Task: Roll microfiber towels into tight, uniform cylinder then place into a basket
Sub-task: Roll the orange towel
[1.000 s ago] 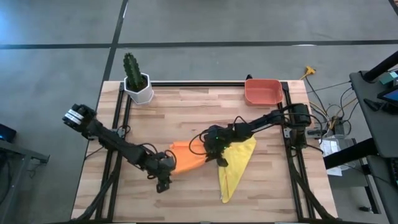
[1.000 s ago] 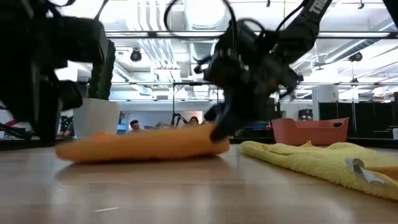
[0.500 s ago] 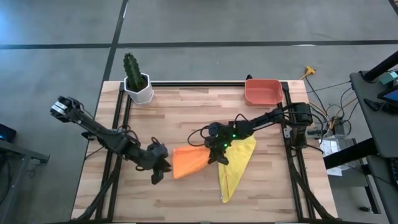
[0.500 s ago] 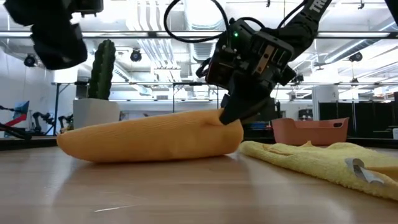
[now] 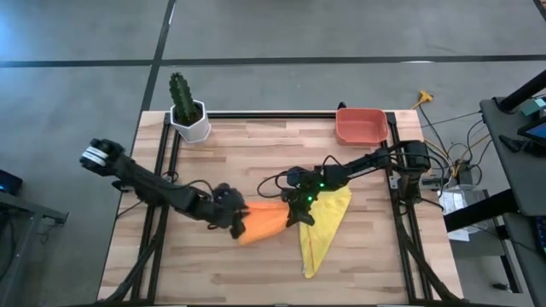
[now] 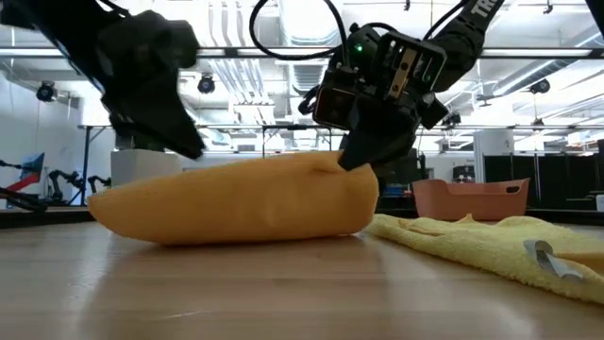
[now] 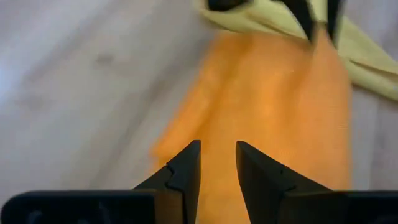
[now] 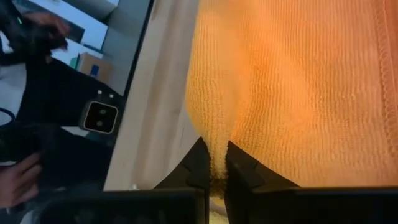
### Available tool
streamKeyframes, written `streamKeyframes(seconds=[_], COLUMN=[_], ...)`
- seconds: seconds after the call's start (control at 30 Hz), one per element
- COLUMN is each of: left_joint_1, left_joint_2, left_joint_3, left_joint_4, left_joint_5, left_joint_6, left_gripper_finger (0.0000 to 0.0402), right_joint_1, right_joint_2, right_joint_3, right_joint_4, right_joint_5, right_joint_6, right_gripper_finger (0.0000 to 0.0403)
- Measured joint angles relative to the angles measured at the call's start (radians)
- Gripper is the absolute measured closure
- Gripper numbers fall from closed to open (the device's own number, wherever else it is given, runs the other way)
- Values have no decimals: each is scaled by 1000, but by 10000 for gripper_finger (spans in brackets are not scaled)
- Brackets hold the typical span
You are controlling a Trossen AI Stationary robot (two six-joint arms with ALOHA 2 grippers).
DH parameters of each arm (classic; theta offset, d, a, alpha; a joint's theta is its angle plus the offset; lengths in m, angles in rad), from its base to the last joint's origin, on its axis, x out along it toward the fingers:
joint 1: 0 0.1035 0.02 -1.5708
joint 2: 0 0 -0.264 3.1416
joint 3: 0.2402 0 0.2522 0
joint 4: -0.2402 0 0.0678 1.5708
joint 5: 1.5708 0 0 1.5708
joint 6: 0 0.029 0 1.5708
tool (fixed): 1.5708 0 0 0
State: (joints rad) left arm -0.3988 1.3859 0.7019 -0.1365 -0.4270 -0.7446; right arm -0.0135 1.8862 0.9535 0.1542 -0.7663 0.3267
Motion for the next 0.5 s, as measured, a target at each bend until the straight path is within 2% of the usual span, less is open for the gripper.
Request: streamKeyframes(seconds=[0.07,0.13,0.37,0.5], left_joint_1=[13,16,16,16], left_joint_2=[55,93,117,132], left_joint_3=[6,28,71,57], left_joint_4=[100,145,159,158], left_joint_5=[74,92,98,155], left_joint_6=[47,49,153,182], left_gripper_finger=[316,316,316,316], right_joint_1=[0,0,0,-2], right_joint_2=[-6,-12,-14,-16], right_joint_3=[0,0,0,1], right_joint_4=[0,-1,-8,-9], right_joint_5=[0,5,57,71], right_joint_6=[7,7,6,3], right_gripper_finger=[388,388,388,388])
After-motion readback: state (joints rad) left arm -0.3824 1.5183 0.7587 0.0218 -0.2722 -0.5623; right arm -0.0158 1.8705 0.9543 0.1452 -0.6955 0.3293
